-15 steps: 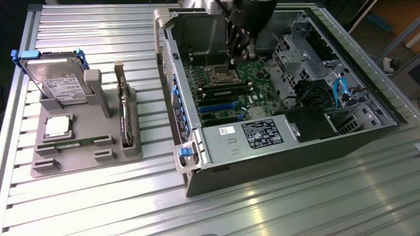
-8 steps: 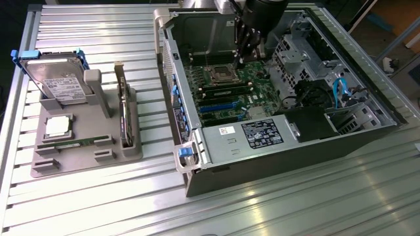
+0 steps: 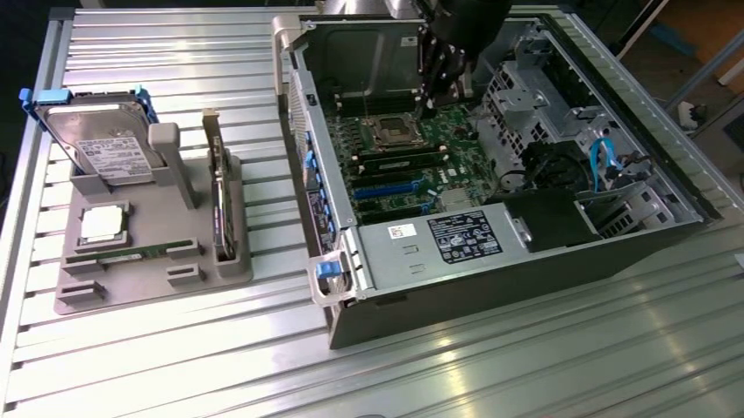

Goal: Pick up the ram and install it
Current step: 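Press down the ram until it locks into place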

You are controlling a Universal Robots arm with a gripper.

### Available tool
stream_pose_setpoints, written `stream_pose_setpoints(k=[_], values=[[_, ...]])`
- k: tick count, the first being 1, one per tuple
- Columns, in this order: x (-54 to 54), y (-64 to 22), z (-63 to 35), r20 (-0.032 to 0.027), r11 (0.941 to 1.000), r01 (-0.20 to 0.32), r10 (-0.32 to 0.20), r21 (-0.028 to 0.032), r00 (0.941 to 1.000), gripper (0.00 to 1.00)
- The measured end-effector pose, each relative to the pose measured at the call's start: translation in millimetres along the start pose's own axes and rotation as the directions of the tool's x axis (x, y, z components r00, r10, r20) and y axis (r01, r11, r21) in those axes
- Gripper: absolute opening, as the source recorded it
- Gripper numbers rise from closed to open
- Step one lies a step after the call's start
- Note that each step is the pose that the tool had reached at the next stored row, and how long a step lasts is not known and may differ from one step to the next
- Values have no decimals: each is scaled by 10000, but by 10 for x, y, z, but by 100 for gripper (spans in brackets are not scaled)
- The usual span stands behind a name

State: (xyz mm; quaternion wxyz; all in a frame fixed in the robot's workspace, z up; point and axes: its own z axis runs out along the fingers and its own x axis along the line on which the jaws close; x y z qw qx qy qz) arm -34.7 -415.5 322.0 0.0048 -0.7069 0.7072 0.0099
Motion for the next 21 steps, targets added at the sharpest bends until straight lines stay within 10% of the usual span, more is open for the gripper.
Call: stream_pose_setpoints(k=[15,21], values=[[-9,3,-449,-2,10000,0,0,-1,10000,11],[-10,4,-487,-4,10000,0,0,-1,10000,11]])
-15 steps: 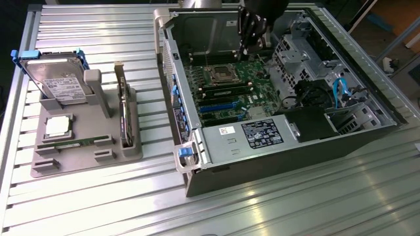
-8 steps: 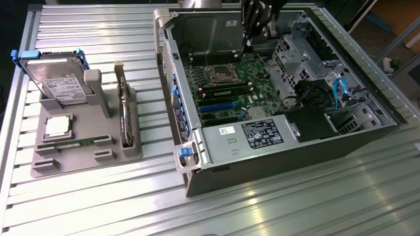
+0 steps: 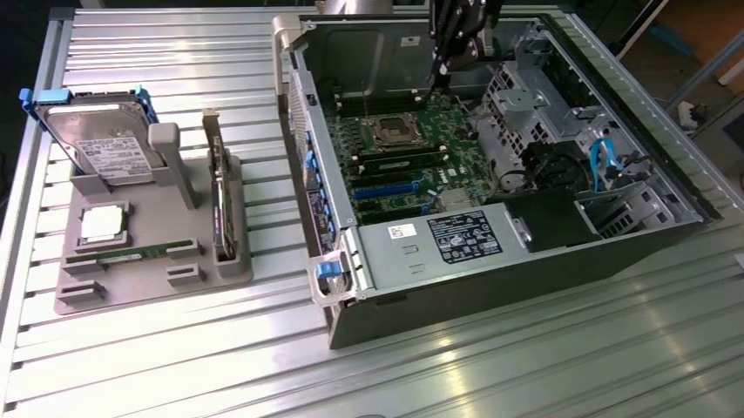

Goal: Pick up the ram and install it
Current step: 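Press down the ram until it locks into place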

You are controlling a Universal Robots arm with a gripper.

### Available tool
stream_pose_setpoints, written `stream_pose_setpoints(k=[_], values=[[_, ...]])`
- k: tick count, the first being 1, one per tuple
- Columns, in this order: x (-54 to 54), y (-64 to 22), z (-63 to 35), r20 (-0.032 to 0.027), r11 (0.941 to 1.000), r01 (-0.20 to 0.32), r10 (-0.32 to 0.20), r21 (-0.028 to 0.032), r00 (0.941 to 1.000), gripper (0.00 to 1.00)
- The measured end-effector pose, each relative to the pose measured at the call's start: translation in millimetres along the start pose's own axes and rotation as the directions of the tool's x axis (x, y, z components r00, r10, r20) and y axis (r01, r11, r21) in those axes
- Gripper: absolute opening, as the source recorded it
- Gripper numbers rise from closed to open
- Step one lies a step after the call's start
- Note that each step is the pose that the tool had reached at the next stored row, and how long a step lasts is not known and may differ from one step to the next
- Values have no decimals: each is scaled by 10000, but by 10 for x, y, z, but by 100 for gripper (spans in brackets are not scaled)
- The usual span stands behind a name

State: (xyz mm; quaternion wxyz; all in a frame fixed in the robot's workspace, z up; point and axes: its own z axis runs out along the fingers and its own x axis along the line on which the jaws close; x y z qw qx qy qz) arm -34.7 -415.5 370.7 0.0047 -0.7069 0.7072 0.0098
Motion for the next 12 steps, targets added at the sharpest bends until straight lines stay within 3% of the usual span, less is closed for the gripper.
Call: stream_pose_setpoints(k=[12], values=[[0,0,0,0,10000,-21,21,0,10000,11]])
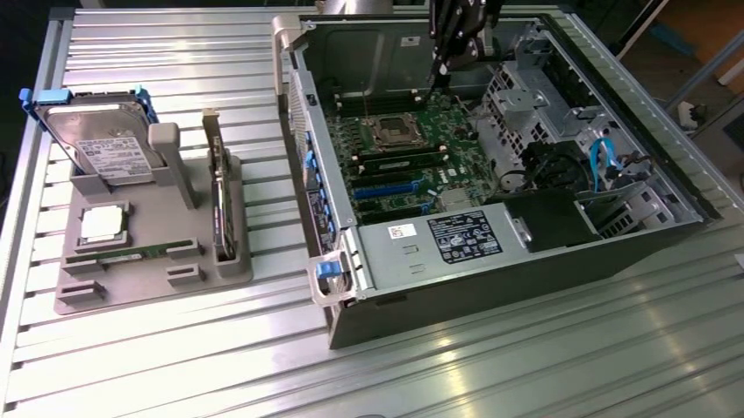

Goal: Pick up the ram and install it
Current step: 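Press down the ram until it locks into place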

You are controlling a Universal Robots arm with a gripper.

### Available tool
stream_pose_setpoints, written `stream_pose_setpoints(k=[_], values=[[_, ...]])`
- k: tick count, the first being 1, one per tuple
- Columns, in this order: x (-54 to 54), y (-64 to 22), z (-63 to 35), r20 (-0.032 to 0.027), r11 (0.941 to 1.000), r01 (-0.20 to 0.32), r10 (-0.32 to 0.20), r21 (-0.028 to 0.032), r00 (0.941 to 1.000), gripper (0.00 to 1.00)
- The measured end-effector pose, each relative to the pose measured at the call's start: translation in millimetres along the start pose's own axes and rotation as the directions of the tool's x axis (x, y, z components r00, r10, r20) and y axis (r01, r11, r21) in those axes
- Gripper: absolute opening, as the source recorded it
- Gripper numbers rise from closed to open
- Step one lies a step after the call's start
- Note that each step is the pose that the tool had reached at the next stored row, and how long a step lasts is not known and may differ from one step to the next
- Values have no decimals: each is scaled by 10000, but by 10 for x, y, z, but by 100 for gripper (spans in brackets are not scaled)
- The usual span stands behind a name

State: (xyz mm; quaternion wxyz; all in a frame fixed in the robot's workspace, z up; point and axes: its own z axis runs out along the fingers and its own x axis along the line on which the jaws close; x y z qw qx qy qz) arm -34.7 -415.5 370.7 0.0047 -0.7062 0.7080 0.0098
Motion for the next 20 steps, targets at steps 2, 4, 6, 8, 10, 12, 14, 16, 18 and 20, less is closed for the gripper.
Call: stream_pose_setpoints(k=[2,4,6,8,10,12,14,16,18,20], values=[[0,0,0,1,9999,-124,124,3,9999,11],[0,0,1,2,9994,-354,354,7,9994,11],[0,0,3,6,9969,-783,783,16,9969,11],[0,0,5,10,9918,-1278,1278,26,9918,11],[0,0,8,15,9857,-1683,1683,33,9857,11],[0,0,11,20,9785,-2061,2061,41,9785,11],[0,0,13,24,9704,-2414,2414,47,9704,11],[0,0,16,29,9612,-2758,2758,54,9612,11],[0,0,19,34,9508,-3097,3097,60,9508,11],[1,0,23,40,9351,-3544,3544,68,9351,11]])
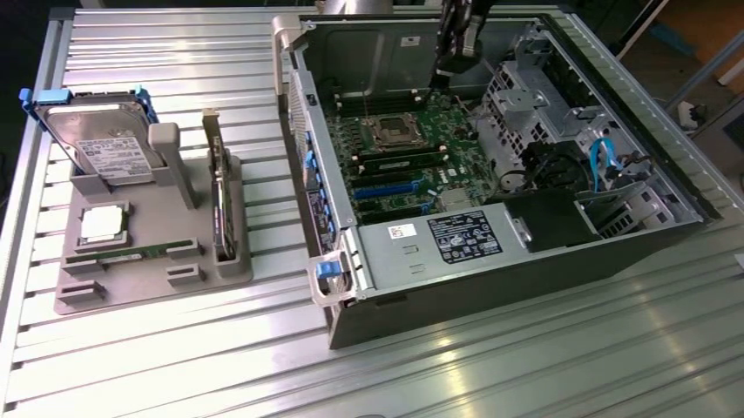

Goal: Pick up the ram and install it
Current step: 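Press down the ram until it locks into place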

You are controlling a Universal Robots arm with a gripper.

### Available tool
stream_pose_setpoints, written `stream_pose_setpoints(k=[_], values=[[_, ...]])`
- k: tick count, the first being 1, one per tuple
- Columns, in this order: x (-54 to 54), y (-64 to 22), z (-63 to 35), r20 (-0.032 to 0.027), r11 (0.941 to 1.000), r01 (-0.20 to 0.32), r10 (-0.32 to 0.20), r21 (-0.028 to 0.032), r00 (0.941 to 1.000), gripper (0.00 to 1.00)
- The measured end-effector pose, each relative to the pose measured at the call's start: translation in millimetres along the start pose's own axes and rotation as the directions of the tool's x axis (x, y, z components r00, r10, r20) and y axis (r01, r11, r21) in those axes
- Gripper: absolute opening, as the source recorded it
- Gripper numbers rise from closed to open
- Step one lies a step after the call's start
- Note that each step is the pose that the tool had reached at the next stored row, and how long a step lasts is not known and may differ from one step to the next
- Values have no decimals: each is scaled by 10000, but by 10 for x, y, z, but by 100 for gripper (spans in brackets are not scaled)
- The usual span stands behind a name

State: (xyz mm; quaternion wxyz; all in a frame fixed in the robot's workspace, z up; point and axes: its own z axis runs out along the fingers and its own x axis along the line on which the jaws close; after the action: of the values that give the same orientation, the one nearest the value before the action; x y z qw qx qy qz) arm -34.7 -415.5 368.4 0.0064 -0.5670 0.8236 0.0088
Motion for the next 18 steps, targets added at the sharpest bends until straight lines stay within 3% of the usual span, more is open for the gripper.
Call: stream_pose_setpoints(k=[5,10,15,17,18], values=[[0,0,7,8,9951,-986,986,20,9951,11],[0,0,13,16,9824,-1867,1867,38,9824,11],[0,0,19,28,9604,-2787,2787,55,9604,11],[0,0,22,34,9491,-3150,3150,61,9491,11],[0,0,23,37,9407,-3391,3391,66,9407,11]])
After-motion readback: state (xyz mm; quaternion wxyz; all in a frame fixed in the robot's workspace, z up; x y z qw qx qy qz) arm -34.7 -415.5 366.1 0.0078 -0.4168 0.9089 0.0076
